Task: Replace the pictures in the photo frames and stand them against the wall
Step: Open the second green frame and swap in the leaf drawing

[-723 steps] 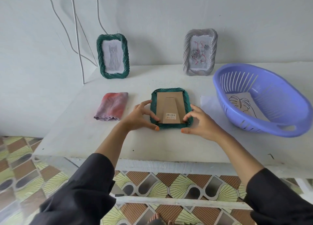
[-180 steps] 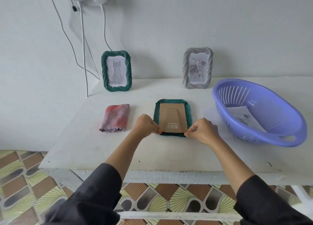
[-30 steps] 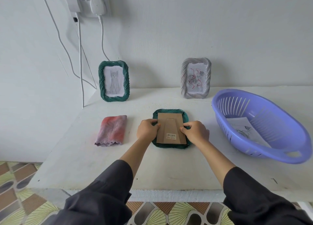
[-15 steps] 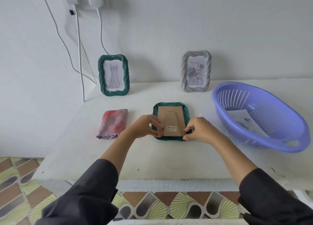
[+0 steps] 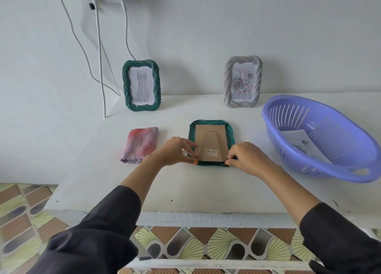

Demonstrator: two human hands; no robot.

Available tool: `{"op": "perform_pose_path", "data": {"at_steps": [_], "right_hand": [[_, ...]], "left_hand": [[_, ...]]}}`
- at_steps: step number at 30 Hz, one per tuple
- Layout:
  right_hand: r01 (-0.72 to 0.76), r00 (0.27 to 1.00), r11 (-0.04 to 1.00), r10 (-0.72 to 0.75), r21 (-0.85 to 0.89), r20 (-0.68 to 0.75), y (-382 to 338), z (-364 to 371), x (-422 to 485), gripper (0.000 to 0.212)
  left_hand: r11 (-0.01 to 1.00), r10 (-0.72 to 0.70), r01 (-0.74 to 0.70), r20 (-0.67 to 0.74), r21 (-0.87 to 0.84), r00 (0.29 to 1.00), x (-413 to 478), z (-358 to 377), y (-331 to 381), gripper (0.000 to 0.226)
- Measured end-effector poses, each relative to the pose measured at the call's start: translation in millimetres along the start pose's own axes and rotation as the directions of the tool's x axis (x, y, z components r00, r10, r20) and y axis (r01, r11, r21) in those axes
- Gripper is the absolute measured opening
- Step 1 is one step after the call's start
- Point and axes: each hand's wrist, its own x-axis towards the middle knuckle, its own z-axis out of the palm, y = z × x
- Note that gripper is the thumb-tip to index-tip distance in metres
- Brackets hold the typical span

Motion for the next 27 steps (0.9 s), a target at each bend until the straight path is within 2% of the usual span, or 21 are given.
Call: {"op": "perform_pose_path", "data": {"at_steps": [8, 16, 27], "right_hand": [[0.025, 0.999, 1.000, -0.026, -0.015, -0.035, 0.5, 3.2, 0.3, 0.027], [0.025, 0.997, 0.999, -0.028, -0.038, -0.070, 1.7, 10.0, 1.9, 0.029], [0.081, 0.991, 0.963, -0.106, -0.256, -0.084, -4.9, 11.9, -2.8, 0.028]], "left_hand": [[0.996, 0.012, -0.014, 0.017, 0.084, 1.000, 0.8, -3.3, 3.3, 0.024], [0.981, 0.030, -0.020, -0.048, 0.195, 0.998, -8.7, 3.6, 9.1, 0.018], [0.962, 0.036, -0.030, -0.017, 0.273, 0.999, -11.5, 6.3, 13.5, 0.026]]}}
